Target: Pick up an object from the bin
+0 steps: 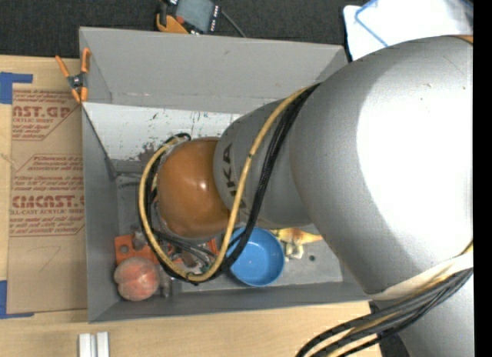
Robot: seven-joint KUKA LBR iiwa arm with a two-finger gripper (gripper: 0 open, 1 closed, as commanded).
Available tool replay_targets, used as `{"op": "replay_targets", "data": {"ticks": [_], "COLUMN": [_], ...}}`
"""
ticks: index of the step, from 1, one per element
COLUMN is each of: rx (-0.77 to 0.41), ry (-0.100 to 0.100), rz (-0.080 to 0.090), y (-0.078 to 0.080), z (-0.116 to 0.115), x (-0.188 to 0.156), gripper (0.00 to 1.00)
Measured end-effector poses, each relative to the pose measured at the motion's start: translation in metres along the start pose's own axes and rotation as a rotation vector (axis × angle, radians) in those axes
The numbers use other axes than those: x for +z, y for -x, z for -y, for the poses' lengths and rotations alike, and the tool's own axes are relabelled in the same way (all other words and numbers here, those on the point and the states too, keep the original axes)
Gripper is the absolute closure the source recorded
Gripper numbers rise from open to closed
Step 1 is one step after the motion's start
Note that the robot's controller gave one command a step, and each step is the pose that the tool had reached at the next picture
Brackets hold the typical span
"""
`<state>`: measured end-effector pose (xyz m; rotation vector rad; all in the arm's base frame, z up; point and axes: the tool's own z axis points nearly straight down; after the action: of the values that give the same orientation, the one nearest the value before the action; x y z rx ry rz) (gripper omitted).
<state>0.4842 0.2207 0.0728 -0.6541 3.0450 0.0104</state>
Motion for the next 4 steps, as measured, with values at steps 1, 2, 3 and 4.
{"op": "replay_targets", "data": {"ticks": [1, 2, 3, 4], "rx": [-0.002, -0.002, -0.002, -0.002], "ry": [0.001, 0.001, 0.001, 0.001], "rz": [-0.015, -0.016, -0.016, -0.016], "y": [-0.0041, -0.0042, -0.0041, -0.0041], "z": [-0.0009, -0.0011, -0.0011, -0.0011], "x": [0.0023, 0.0023, 0.0023, 0.0023], "gripper": [1.0, 1.0, 1.0, 1.0]}}
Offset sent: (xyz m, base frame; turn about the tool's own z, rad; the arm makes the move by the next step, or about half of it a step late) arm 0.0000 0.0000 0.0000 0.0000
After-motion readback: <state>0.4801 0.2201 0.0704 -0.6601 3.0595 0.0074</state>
